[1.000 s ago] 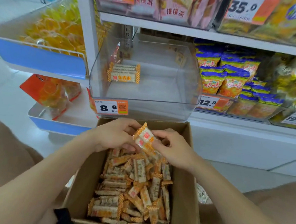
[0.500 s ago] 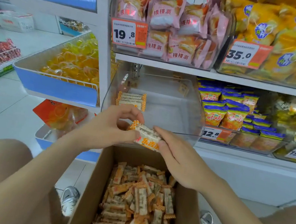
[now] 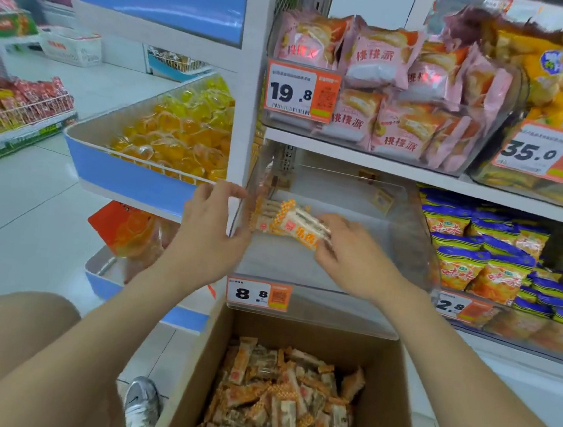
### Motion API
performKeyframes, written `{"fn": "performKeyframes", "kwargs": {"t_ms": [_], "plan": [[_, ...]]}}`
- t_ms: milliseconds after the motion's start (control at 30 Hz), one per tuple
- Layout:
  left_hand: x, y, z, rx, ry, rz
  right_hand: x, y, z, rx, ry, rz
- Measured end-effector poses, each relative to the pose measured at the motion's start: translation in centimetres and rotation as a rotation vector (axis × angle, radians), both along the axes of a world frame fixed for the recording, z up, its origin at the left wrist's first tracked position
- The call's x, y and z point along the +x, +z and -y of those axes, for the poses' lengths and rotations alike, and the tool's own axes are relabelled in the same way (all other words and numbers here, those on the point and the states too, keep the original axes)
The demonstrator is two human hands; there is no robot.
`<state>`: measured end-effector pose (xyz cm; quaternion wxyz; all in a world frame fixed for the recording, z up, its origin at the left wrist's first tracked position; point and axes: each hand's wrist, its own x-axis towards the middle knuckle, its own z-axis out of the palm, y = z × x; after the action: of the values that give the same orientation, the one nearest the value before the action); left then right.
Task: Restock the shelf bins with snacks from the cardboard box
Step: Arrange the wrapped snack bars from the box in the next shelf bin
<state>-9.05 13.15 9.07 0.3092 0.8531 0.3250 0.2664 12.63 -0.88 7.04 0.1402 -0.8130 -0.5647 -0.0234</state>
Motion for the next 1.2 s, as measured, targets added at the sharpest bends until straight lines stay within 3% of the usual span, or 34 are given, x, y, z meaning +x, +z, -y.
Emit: {"fn": "performKeyframes", "kwargs": {"t_ms": [133, 267, 567, 733, 1067, 1200], "plan": [[0.5, -1.0, -1.0, -0.184, -0.056, -0.283, 2.3, -1.7, -4.6, -0.296, 0.05, 0.001], [1.6, -1.3, -1.6, -0.173, -0.022, -0.281, 2.6, -3.2, -8.1, -0.368, 0.123, 0.1], [2.4, -1.5, -1.7, -0.301, 0.016, -0.192, 2.6, -5.5, -10.4, -0.209, 0.093, 0.302], [2.4, -1.6, -1.2, -0.268, 0.01, -0.19, 2.5, -5.2, -10.8, -0.156, 0.035, 0.259], [2.5, -1.5, -0.8, -0.231, 0.014, -0.223, 2.7, -5.2, -10.4, -0.113, 0.08, 0.395], [2.2, -1.4, -0.1, -0.135, 0.059, -0.248, 2.3, -4.1, -9.1, -0.019, 0.02, 0.276]]}}
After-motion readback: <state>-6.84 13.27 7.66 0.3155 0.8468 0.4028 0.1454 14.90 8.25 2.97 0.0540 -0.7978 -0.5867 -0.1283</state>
